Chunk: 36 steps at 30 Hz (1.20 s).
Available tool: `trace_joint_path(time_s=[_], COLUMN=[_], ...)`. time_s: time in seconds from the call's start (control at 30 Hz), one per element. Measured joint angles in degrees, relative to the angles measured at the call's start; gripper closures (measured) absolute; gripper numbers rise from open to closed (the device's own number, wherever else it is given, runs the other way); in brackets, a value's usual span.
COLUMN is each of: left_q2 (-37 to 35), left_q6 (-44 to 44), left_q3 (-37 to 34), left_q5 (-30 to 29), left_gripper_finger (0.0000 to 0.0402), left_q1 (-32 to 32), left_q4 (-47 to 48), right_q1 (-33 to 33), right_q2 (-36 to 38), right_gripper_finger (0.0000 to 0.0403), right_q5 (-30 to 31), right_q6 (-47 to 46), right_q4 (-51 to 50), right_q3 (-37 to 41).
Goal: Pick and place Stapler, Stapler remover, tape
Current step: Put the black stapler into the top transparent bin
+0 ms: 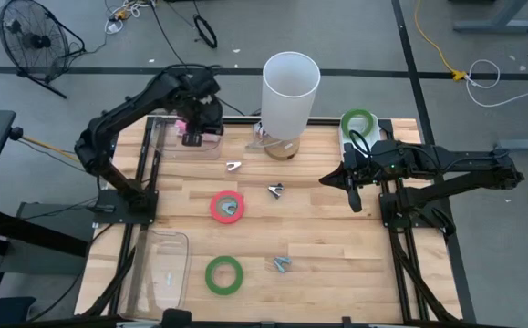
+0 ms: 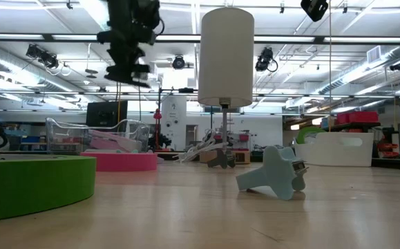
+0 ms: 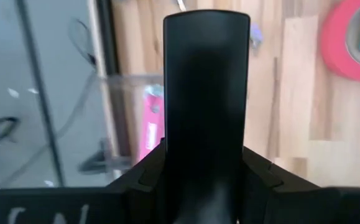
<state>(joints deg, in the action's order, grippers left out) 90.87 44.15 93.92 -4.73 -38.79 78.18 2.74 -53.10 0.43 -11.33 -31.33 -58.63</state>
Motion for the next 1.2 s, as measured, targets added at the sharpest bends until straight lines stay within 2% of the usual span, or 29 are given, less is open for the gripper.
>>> trace_joint_path(time_s=[0.1,0.37,0.57,1.0,1.2], left_q2=[0.0,0.0,0.0,0.0,0.0], left_q6=[0.0,0.4,2.8,4.7,5.8], left_q3=[-3.7,-10.7,-15.1,-23.9,-25.4], left_q5=[1.7,1.0,3.6,5.0,5.0], left_gripper_finger=[0.0277,0.0277,0.0277,0.0277,0.0277], left_q1=[-1.6,-5.2,-8.1,-10.7,-10.9], left_q4=[-0.8,-8.0,-11.3,-18.6,-20.5], right_q1=[0.0,0.0,0.0,0.0,0.0], right_q2=[0.0,0.0,0.0,0.0,0.0], right_gripper_finger=[0.0401,0.0401,0.0401,0.0401,0.0401], right_q5=[0.0,0.0,0.0,0.2,0.2], right_q6=[0.0,0.0,-0.3,-0.4,-0.4], right_q4=[0.0,0.0,0.0,0.0,0.0], right_q3=[0.0,0.0,0.0,0.0,0.0])
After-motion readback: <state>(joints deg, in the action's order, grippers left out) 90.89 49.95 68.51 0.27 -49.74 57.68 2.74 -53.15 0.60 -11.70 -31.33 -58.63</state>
